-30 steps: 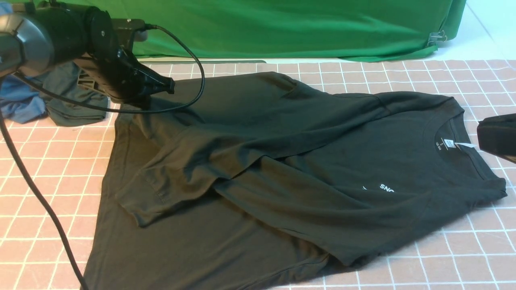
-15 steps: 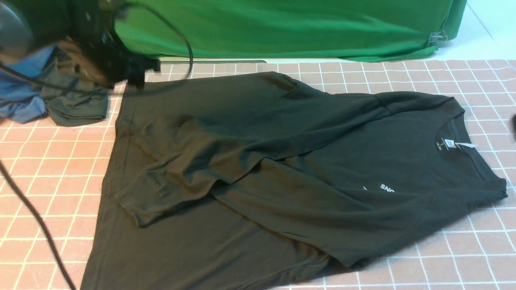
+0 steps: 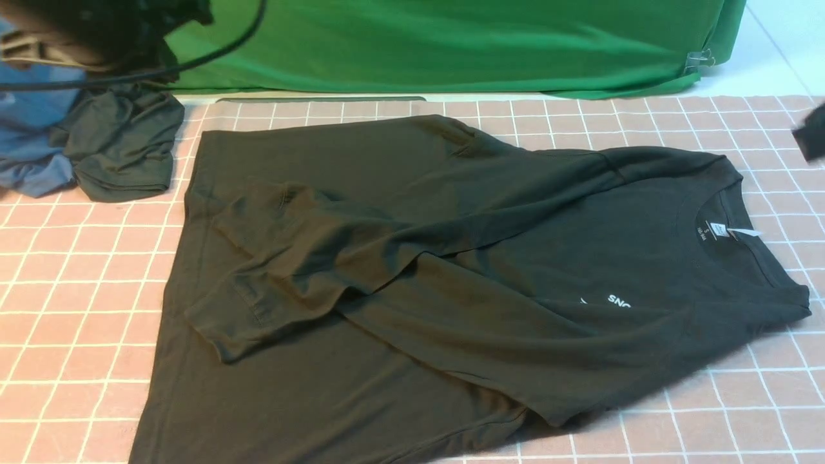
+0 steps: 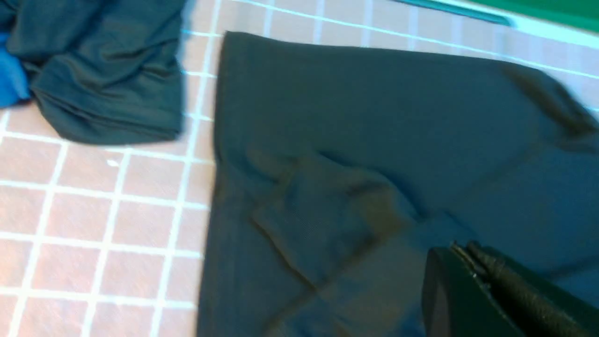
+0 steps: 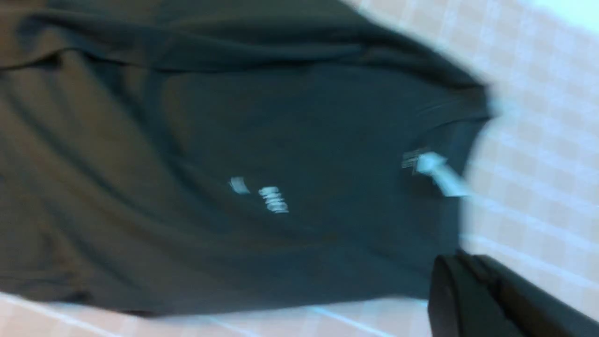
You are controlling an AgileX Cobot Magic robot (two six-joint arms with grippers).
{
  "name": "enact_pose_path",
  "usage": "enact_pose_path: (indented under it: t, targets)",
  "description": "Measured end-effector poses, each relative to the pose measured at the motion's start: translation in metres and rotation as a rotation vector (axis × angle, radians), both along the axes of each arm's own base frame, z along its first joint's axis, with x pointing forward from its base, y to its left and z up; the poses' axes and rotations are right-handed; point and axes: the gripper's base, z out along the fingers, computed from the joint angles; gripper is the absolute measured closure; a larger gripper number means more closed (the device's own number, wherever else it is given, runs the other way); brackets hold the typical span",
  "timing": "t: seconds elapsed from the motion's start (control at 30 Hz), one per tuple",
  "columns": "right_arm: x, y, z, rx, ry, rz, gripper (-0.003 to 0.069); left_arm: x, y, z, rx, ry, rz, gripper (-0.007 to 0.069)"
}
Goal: Fold a long-sleeved shirt over a pink coffee tablecloth.
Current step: 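Grasp the near edge of the shirt at its hem and shoulder corners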
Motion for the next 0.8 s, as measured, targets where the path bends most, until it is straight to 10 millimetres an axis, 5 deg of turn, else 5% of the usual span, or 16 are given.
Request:
enact_pose_path:
  t: [0.2,0.47,0.6,0.8]
  targets:
    - [0.081,-0.016,-0.035,0.209,0.161,-0.016,0.0624,-0.064,-0.007,0.001,-0.121,-0.032,-0.061,0.061]
    - [0.178,0.006,-0.099,0.224,0.186,0.009,0.0624,-0.128,-0.005,-0.019,-0.147,-0.07,-0.071,0.061]
    - [0.212,0.012,-0.132,0.219,0.175,0.0,0.0624,-0.151,-0.003,-0.017,-0.152,-0.113,-0.073,0.061]
    - [0.237,0.014,-0.174,0.211,0.207,-0.014,0.0624,-0.171,-0.002,-0.006,-0.156,-0.178,-0.08,0.061]
